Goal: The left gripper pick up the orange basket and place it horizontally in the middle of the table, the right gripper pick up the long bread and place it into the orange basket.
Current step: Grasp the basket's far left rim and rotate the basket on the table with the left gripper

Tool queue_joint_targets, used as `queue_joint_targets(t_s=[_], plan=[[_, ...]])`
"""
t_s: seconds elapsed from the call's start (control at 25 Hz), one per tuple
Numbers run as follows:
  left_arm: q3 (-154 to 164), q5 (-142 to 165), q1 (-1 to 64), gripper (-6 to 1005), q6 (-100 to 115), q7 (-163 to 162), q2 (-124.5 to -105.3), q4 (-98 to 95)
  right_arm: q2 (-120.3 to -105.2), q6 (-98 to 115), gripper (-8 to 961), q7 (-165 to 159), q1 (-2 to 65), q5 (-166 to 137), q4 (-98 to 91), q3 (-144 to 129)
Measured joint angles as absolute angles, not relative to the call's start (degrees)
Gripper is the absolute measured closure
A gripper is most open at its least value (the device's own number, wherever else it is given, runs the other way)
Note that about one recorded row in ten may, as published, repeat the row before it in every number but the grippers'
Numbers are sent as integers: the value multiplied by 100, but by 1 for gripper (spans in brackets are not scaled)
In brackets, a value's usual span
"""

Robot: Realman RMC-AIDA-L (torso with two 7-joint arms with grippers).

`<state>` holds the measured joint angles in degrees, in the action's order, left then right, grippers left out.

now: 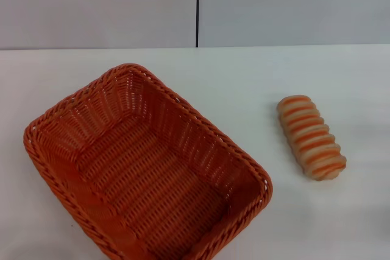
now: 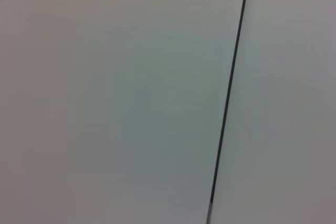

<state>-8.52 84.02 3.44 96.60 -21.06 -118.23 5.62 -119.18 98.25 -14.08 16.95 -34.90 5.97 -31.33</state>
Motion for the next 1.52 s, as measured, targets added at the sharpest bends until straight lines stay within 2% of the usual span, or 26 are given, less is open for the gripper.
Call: queue_joint_targets(t_s=[0.52, 0.76, 1.12, 1.36, 1.52], plan=[[-541, 8417, 334, 176, 9758, -2334, -11812, 382, -11918, 9763, 289, -1456, 1696, -3488, 485, -3123], [469, 8473, 492, 180, 10143, -3153, -11805, -598, -11924, 9827, 291, -1464, 1633, -3483, 505, -3114], [2309, 8625, 607, 186, 10192, -6589, -11804, -3992, -11919, 9833, 293, -1468, 1591, -3483, 520, -3114], [3318, 9847, 877, 194, 9942, -8509, -11840, -6485, -11917, 9758, 294, -1468, 1590, -3484, 512, -3123], [3711, 10237, 1004, 199, 9695, -8929, -11847, -7128, -11914, 9762, 295, -1468, 1581, -3486, 525, -3141]])
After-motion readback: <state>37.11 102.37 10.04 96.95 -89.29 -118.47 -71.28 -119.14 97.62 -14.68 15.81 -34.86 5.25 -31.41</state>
